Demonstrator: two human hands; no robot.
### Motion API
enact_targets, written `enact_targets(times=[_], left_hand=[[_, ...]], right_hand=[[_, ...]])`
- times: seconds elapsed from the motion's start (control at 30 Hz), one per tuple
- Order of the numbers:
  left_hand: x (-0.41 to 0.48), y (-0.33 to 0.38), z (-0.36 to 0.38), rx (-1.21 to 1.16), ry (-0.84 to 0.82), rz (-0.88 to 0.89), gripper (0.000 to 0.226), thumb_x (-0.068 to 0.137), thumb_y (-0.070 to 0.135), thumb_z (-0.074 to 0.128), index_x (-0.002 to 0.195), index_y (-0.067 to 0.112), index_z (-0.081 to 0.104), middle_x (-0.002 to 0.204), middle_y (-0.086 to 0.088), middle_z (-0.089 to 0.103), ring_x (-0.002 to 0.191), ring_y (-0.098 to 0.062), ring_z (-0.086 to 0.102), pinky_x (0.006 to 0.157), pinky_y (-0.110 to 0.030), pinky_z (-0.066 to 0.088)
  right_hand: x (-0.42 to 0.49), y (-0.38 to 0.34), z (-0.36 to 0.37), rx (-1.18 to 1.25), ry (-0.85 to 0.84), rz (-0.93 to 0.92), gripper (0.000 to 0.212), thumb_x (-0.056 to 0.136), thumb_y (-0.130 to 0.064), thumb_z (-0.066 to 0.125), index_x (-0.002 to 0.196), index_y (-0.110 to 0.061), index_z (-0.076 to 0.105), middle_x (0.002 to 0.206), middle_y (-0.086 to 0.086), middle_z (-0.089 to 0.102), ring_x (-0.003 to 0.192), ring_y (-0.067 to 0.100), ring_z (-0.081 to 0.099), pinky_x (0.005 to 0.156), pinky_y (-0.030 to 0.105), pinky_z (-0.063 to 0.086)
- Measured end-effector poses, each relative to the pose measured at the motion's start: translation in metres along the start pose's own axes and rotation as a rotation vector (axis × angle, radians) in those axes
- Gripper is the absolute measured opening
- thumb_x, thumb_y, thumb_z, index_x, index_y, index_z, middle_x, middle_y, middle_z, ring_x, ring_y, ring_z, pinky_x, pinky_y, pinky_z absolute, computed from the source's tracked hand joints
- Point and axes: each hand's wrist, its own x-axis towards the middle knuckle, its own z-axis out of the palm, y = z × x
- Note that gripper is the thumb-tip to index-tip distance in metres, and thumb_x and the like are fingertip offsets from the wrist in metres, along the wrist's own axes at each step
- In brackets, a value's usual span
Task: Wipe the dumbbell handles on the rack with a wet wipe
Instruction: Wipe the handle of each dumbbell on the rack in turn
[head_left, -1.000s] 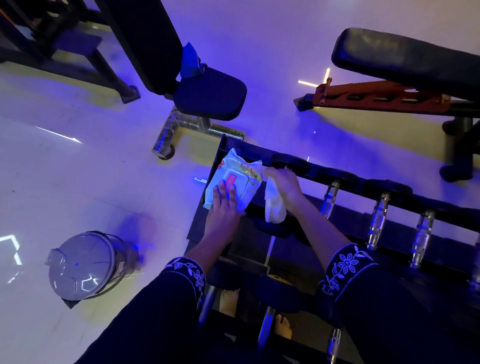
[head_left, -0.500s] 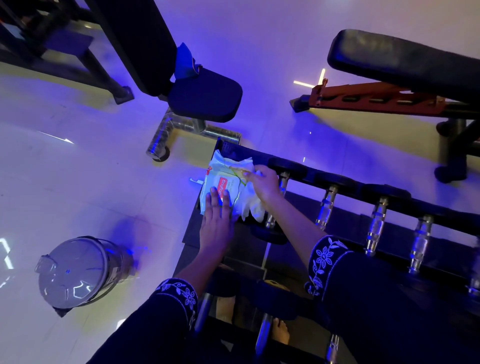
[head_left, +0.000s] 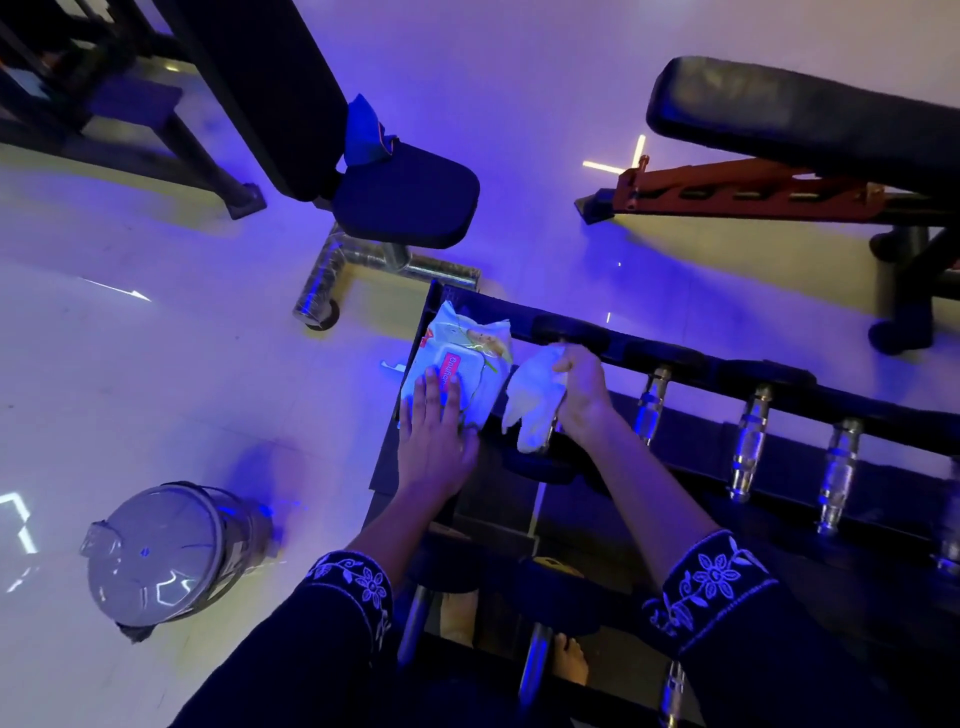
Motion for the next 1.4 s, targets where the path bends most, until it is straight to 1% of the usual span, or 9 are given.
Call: enact_targets(times=[0.13,0.37,0.53,0.77,0.87,0.97,1.03,1.17,1.4], left_hand=[[0.000,0.017,-0.006,-0.007,0.030,0.017,0.078,0.083,0.041,0.028,0.153,0.007,0.024,0.161,-0.015,0.016,0.150,-0.031,0.012,0.119,-0.049,0.004],[-0.007,0.060,-0.016,-0.377,-0.101,0.259,0.053,0.090,0.021,0.052,0.139,0.001,0.048,0.146,-0.017,0.045,0.139,-0.030,0.038,0.116,-0.033,0.024],[-0.019,0.066,-0.009,-0.443,-0.214,0.280,0.046,0.082,0.030,0.073,0.121,0.007,0.067,0.133,-0.010,0.061,0.122,-0.024,0.059,0.103,-0.025,0.038],[-0.015,0.062,-0.016,-0.338,-0.331,0.294,0.051,0.071,0.036,0.085,0.114,0.010,0.073,0.143,-0.003,0.052,0.119,-0.024,0.060,0.097,-0.032,0.046],[-0.016,0.060,-0.012,-0.317,-0.340,0.152,0.060,0.064,0.049,0.086,0.113,0.018,0.073,0.124,-0.003,0.068,0.107,-0.024,0.066,0.088,-0.038,0.051],[-0.014,0.061,-0.013,-0.314,-0.352,0.089,0.060,0.058,0.051,0.088,0.108,0.022,0.074,0.101,-0.005,0.074,0.097,-0.023,0.067,0.082,-0.036,0.051],[-0.010,0.064,-0.019,-0.299,-0.385,0.097,0.058,0.058,0.044,0.090,0.107,0.019,0.074,0.098,-0.008,0.074,0.094,-0.023,0.066,0.079,-0.034,0.049],[-0.003,0.064,-0.024,-0.270,-0.421,0.087,0.058,0.057,0.034,0.092,0.106,0.012,0.069,0.103,-0.009,0.072,0.097,-0.025,0.064,0.079,-0.033,0.047],[-0.004,0.065,-0.021,-0.230,-0.413,0.085,0.052,0.061,0.030,0.090,0.105,0.013,0.068,0.102,-0.010,0.070,0.097,-0.027,0.063,0.076,-0.034,0.048]], right_hand=[[-0.015,-0.006,-0.030,-0.184,-0.020,-0.116,0.023,0.052,-0.001,0.041,0.071,-0.014,0.044,0.069,0.001,0.042,0.059,0.016,0.040,0.053,0.022,0.031],[-0.012,-0.001,-0.066,-0.601,0.169,-0.332,0.032,0.074,0.005,0.057,0.102,-0.010,0.063,0.092,0.005,0.064,0.082,0.017,0.056,0.057,0.023,0.037],[-0.018,0.012,-0.061,-0.966,0.366,-0.563,0.039,0.083,-0.002,0.053,0.119,-0.015,0.062,0.112,0.011,0.063,0.102,0.029,0.057,0.081,0.028,0.037],[-0.026,0.044,-0.055,-0.948,0.192,-0.614,0.027,0.080,-0.003,0.061,0.105,-0.001,0.070,0.099,0.018,0.064,0.089,0.029,0.062,0.075,0.022,0.036],[-0.032,0.053,-0.064,-0.863,0.066,-0.515,0.026,0.082,-0.012,0.066,0.106,-0.004,0.071,0.095,0.012,0.062,0.084,0.015,0.057,0.068,0.013,0.033],[-0.036,0.061,-0.076,-0.810,-0.028,-0.413,0.030,0.083,-0.005,0.065,0.112,-0.007,0.069,0.101,0.010,0.065,0.093,0.012,0.057,0.077,0.007,0.039],[-0.037,0.060,-0.077,-0.825,-0.004,-0.447,0.031,0.077,-0.001,0.070,0.108,-0.006,0.071,0.101,0.010,0.069,0.093,0.014,0.061,0.078,0.010,0.041],[-0.023,0.039,-0.060,-0.853,0.122,-0.477,0.014,0.068,0.000,0.072,0.082,-0.002,0.073,0.083,0.013,0.072,0.076,0.016,0.063,0.056,0.016,0.039],[0.005,-0.007,-0.041,-0.787,0.196,-0.498,0.010,0.068,-0.006,0.076,0.077,-0.006,0.072,0.078,0.009,0.070,0.070,0.009,0.056,0.050,0.014,0.034]])
